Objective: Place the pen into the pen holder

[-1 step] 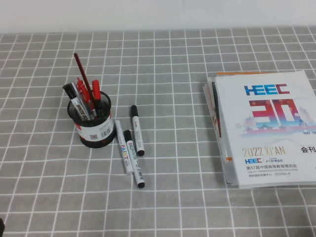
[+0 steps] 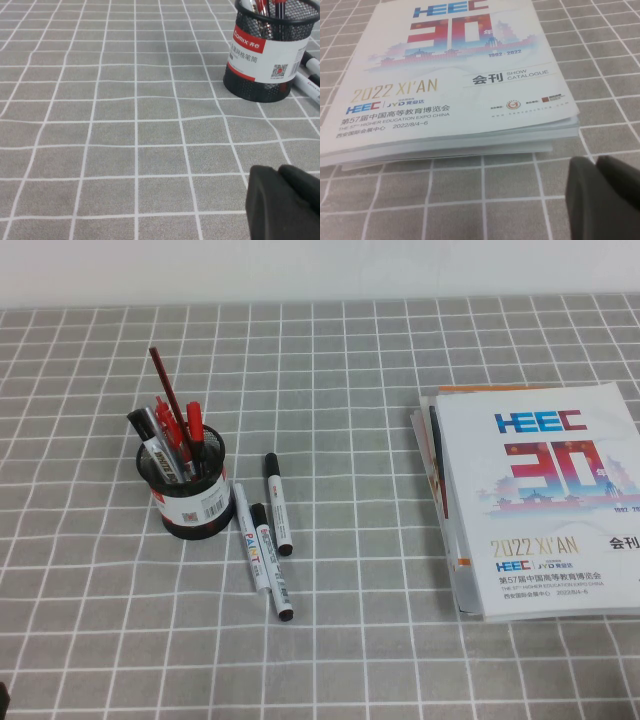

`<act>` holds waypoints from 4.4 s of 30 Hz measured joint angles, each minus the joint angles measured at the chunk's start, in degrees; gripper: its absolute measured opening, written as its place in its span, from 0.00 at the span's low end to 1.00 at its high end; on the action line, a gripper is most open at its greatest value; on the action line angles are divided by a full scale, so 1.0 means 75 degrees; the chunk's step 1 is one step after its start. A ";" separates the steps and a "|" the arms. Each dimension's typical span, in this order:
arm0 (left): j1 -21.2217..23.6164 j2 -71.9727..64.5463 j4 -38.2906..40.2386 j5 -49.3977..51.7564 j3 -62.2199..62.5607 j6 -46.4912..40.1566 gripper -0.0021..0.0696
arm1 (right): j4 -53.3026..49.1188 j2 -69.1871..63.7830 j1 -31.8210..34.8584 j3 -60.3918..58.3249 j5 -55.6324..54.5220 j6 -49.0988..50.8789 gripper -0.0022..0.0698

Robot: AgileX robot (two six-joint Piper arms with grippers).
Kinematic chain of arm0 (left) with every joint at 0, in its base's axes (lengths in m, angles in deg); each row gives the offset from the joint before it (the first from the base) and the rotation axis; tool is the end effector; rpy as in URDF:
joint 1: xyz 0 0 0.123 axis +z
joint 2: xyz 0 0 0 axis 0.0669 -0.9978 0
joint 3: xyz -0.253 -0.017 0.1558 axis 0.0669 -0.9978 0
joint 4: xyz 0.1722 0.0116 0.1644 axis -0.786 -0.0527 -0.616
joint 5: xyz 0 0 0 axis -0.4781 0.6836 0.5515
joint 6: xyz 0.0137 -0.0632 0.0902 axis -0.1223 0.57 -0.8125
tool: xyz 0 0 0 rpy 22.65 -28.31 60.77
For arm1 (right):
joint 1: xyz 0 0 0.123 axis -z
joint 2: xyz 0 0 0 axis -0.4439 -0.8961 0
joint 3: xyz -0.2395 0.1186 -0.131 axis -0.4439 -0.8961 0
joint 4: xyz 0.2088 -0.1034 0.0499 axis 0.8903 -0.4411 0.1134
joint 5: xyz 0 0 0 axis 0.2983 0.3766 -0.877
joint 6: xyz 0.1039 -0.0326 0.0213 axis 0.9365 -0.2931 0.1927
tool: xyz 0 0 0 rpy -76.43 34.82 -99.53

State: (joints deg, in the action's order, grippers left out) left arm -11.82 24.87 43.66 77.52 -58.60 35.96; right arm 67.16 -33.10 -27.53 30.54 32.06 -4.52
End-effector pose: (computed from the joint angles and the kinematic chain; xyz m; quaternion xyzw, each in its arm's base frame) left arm 0.0446 -0.0057 0.1647 0.0568 0.8057 -0.0375 0.5884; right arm 0.0449 0.0047 0.1642 0.0468 0.8078 0.0669 0.5838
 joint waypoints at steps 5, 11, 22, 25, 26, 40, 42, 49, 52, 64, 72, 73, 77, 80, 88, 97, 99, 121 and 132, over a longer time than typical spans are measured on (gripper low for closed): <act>0.0000 0.0000 0.0000 0.0000 0.0000 0.0000 0.02 | 0.0000 0.0000 0.0000 0.0000 0.0000 0.0000 0.01; 0.0000 0.0000 0.0000 0.0000 0.0000 0.0000 0.02 | 0.0000 0.0000 0.0000 0.0000 0.0000 0.0000 0.01; 0.0000 0.0000 0.0000 0.0000 0.0000 0.0000 0.02 | 0.0469 0.0000 0.0000 0.0000 0.0000 0.0000 0.01; 0.0000 0.0000 0.0000 0.0000 0.0000 0.0000 0.02 | 0.1615 0.0000 0.0000 0.0000 -0.0288 0.0000 0.01; 0.0000 0.0000 0.0000 0.0000 0.0000 0.0000 0.02 | 0.2341 0.0000 0.0000 0.0000 -0.0466 0.0014 0.01; 0.0000 0.0000 0.0000 0.0000 0.0000 0.0000 0.02 | 0.7904 0.0000 0.0000 0.0000 -0.1250 -0.2172 0.01; 0.0000 0.0000 0.0000 0.0000 0.0000 0.0000 0.02 | 0.8143 0.0000 0.0000 0.0000 -0.1250 -0.2376 0.01; 0.0000 0.0000 0.0000 0.0000 0.0000 0.0000 0.02 | 0.8064 -0.0169 -0.0013 0.0697 -0.0051 -0.3709 0.01; 0.0000 0.0000 0.0000 0.0000 0.0000 0.0000 0.02 | 0.7051 -0.1077 -0.0013 0.1670 0.0777 -0.3693 0.01; 0.0000 0.0000 0.0000 0.0000 0.0000 0.0000 0.02 | 0.3964 -0.6554 -0.0235 0.6327 0.5439 -0.2694 0.01; 0.0000 0.0000 0.0000 0.0000 0.0000 0.0000 0.02 | 0.0835 -0.8992 -0.2771 0.8746 0.6407 -0.0421 0.01; 0.0000 0.0000 0.0000 0.0000 0.0000 0.0000 0.02 | 0.0441 -0.9275 -0.3179 0.9009 0.6452 -0.0164 0.01; 0.0000 0.0000 0.0000 0.0000 0.0000 0.0000 0.02 | -0.0825 -1.0762 -0.4313 1.0350 0.6488 0.0584 0.01; 0.0000 0.0000 0.0000 0.0000 0.0000 0.0000 0.02 | -0.1036 -1.1659 -0.4757 1.1163 0.6488 0.0778 0.01; 0.0000 0.0000 0.0000 0.0000 0.0000 0.0000 0.02 | -0.1017 -1.3791 -0.5272 1.2797 0.6488 0.1131 0.01; 0.0000 0.0000 0.0000 0.0000 0.0000 0.0000 0.02 | -0.0950 -1.5653 -0.5620 1.4515 0.6488 0.1076 0.01; 0.0000 0.0000 0.0000 0.0000 0.0000 0.0000 0.02 | -0.0832 -1.5864 -0.5620 1.4979 0.6488 0.1076 0.01; 0.0000 0.0000 0.0000 0.0000 0.0000 0.0000 0.02 | -0.0079 -1.6991 -0.5521 1.6542 0.6010 0.1073 0.14; 0.0000 0.0000 0.0000 0.0000 0.0000 0.0000 0.02 | -0.0077 -1.7597 -0.5441 1.6607 0.5974 0.1119 0.48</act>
State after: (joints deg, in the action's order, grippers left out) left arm -11.82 24.87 43.66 77.52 -58.60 35.96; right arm 66.58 -165.08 -68.33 155.09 76.87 3.88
